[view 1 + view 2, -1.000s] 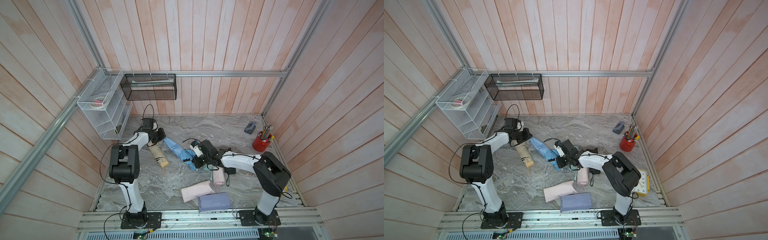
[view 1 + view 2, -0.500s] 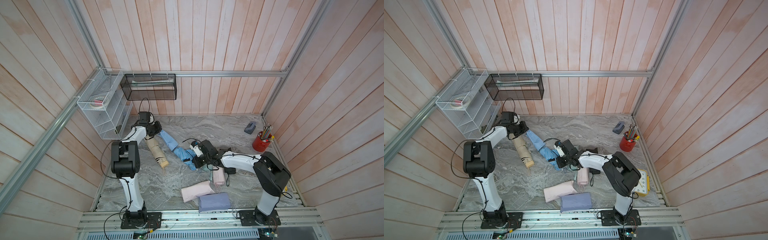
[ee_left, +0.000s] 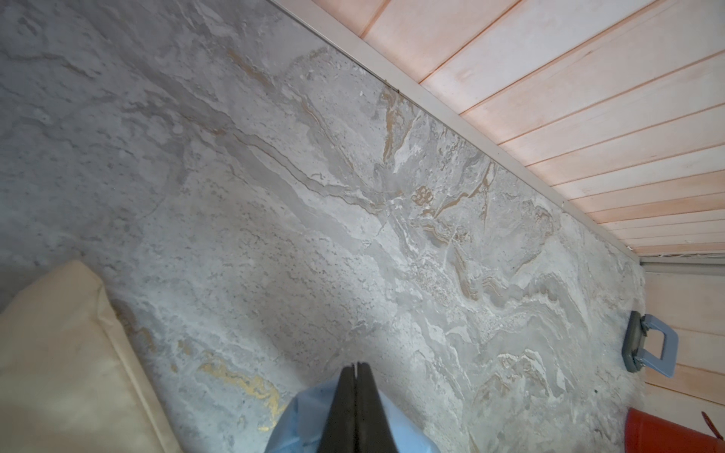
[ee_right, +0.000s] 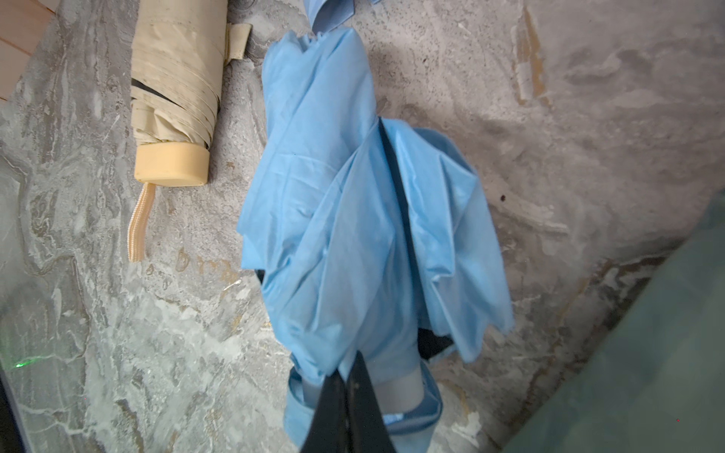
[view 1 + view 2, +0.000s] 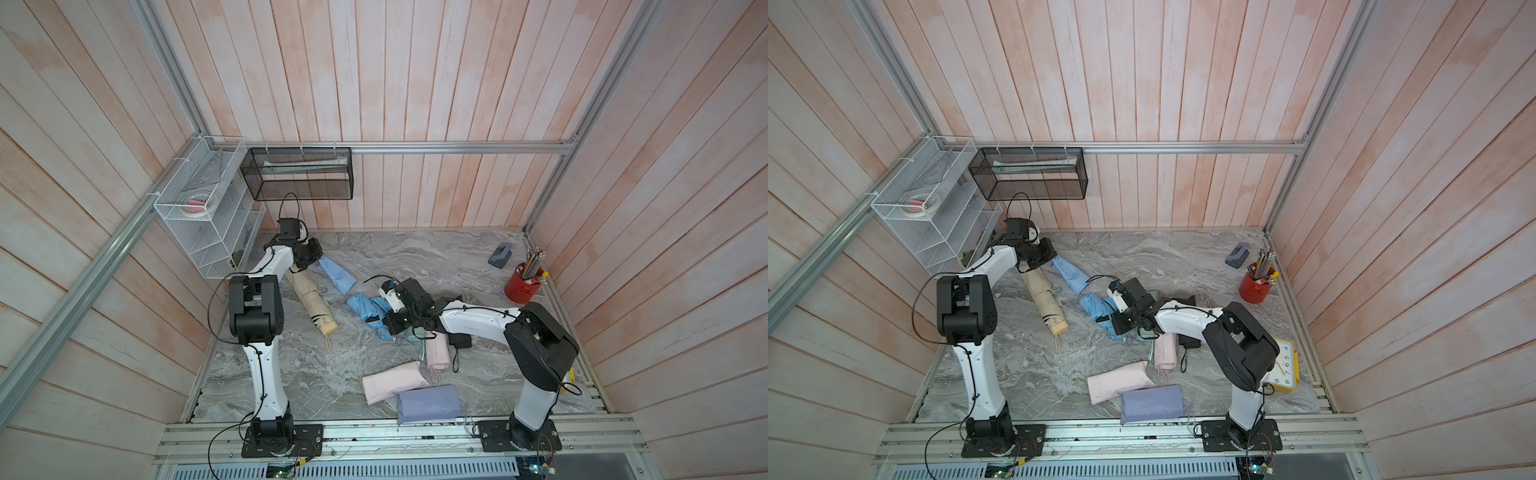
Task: Take umbrellas out of sleeves
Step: Place the umbrella sleeve at the center of the board, then move the umbrella to the center of the board.
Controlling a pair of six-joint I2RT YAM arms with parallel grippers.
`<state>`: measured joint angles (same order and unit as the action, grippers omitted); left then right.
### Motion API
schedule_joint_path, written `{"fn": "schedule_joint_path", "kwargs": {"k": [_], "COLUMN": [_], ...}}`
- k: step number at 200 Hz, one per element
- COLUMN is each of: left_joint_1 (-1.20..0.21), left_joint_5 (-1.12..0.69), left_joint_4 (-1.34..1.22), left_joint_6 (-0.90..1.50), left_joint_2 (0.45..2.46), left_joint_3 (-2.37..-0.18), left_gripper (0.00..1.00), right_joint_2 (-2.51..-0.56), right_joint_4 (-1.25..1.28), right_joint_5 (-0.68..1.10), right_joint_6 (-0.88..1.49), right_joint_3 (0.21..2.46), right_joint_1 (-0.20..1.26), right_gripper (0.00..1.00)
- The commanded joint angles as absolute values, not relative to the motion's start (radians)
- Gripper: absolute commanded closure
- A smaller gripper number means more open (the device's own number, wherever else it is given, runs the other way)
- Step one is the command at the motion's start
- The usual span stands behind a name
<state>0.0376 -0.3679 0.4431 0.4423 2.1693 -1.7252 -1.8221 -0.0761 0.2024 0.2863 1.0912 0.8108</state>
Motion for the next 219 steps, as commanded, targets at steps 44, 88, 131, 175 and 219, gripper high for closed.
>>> {"fn": "schedule_joint_path", "kwargs": {"k": [44, 88, 131, 175, 219], "left_joint_1": [0.058, 0.056, 0.048, 0.023, 0.0], "left_joint_5": [-0.35, -0.384, -0.427, -0.436, -0.44], "left_joint_4": [0.445, 0.353, 0.297, 0.287, 0.277], "left_joint_6": [0.445, 0.502, 0.523, 0.509, 0.505], "left_joint_2": [2.132, 1.993, 1.882, 1.805, 1.78], "left_joint_3": [-1.714, -1.565, -1.423, -1.33, -1.274], "left_gripper": [0.43, 0.43, 0.43, 0.43, 0.43], "right_joint_2": [-1.906, -1.956, -2.022, -2.063, -2.072], "right_joint_4": [-0.107, -0.125, -0.152, -0.174, -0.176], "right_joint_5": [0.273, 0.292, 0.31, 0.334, 0.35], "right_joint_6": [0.324, 0.312, 0.285, 0.273, 0.281], "right_joint_3": [1.142, 1.199, 1.27, 1.333, 1.366], "right_joint_1": [0.814, 0.818, 0.827, 0.846, 0.853], "right_gripper": [1.0, 1.0, 1.0, 1.0, 1.0]}}
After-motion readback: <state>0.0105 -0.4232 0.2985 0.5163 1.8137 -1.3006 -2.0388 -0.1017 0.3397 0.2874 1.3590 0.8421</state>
